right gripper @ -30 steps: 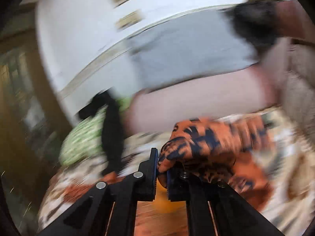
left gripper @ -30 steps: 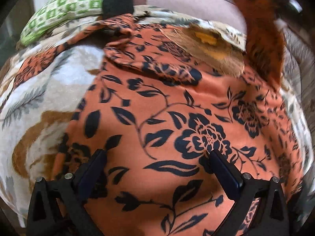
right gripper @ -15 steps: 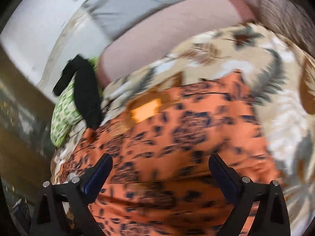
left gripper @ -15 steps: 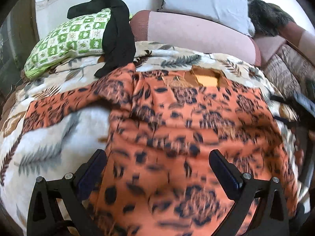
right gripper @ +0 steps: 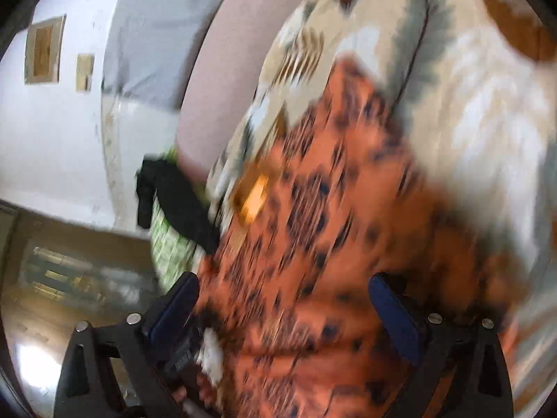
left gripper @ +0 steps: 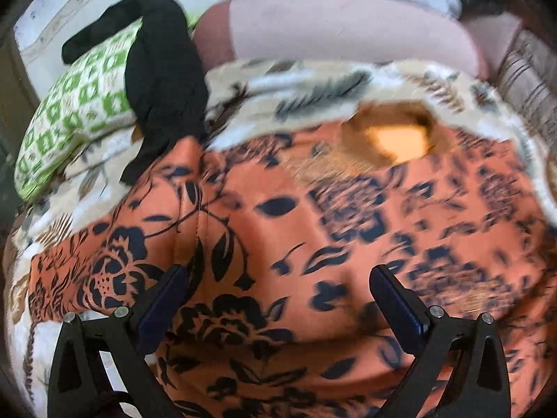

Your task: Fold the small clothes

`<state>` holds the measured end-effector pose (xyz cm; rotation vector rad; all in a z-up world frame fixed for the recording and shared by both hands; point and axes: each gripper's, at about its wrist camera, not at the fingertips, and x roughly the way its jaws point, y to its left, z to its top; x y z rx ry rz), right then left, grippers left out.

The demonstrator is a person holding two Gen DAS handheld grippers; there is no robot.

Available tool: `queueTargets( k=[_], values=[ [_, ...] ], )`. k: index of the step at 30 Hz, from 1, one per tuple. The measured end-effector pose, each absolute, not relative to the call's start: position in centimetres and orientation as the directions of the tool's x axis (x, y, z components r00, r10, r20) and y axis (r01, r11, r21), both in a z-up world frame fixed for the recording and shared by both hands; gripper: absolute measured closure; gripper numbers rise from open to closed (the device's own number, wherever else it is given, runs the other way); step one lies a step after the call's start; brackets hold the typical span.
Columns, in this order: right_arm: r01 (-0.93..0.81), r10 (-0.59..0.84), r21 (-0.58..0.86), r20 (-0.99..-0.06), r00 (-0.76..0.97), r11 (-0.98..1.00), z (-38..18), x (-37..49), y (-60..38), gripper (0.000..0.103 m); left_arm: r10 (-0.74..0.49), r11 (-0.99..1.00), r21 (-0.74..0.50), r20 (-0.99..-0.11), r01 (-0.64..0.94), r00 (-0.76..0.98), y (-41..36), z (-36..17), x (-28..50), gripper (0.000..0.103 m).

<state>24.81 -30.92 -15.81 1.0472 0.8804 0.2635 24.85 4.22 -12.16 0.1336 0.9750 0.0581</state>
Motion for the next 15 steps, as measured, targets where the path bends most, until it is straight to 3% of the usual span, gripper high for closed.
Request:
queueTargets(
  k=[2, 3, 7, 12, 13, 15],
  values=[
    [0.386, 0.475, 0.822, -0.561, 0.678, 0.42, -16.7, 23.2, -34.7, 0.003, 0.079, 0.994, 0.108, -0.813, 0.016, 0.577, 4.8, -12.1, 24.4, 0.0],
    [0.388, 0.487, 0.837, -0.542, 0.685, 0.386, -16.9, 22.4, -35.9, 0.003, 0.075, 0.994, 0.105, -0.805, 0.017, 0.588, 4.8, -11.9, 24.1, 0.0],
    [0.276, 0.518, 0.803, -0.562, 0.645, 0.528, -14.5, 22.2, -35.9, 0.003, 0.056, 0.996, 0.09, -0.786, 0.024, 0.616, 4.5, -11.7, 24.1, 0.0],
    [0.181, 0.569, 0.75, -0.614, 0.547, 0.636, -14.6, 28.9, -33.7, 0.003, 0.079, 0.994, 0.104, -0.815, 0.011, 0.574, 4.8, -13.6, 24.5, 0.0],
    [0.168, 0.553, 0.706, -0.66, 0.509, 0.688, -15.3, 30.9, -32.7, 0.005, 0.083, 0.994, 0.111, -0.814, 0.015, 0.575, 4.8, -13.8, 24.4, 0.0],
    [0.178, 0.513, 0.624, -0.746, 0.425, 0.761, -17.1, 33.3, -31.4, 0.024, 0.086, 0.992, 0.122, -0.811, 0.024, 0.579, 4.7, -13.9, 24.3, 0.0]
  ],
)
